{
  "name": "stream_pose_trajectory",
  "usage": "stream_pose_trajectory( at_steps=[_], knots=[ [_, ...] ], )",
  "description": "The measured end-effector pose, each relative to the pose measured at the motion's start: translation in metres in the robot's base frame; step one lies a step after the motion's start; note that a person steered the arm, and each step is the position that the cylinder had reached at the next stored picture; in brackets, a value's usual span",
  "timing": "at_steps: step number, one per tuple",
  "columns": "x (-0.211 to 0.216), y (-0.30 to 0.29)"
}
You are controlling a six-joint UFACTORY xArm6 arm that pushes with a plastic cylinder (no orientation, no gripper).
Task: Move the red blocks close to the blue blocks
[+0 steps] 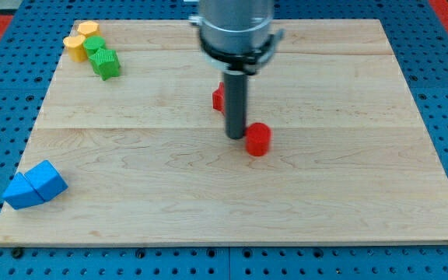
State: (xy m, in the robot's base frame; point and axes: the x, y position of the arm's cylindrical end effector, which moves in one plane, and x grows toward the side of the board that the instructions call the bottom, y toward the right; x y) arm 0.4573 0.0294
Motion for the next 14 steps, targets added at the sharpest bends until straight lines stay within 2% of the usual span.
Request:
stream_pose_trajectory(
  at_steps=[1, 2, 4, 5, 6, 7, 8, 9, 11, 12, 13, 14],
  knots=[
    [0.0, 0.07],
    [0.007, 0.116],
    [0.049, 0.16],
    [0.066, 0.033],
    [0.063, -0.113],
    [0.063, -0.111],
    [0.093, -0.084],
    [0.098, -0.14],
    [0.085, -0.185],
    [0.06, -0.063],
    [-0.004, 0.063],
    [-0.087, 0.061]
  ],
)
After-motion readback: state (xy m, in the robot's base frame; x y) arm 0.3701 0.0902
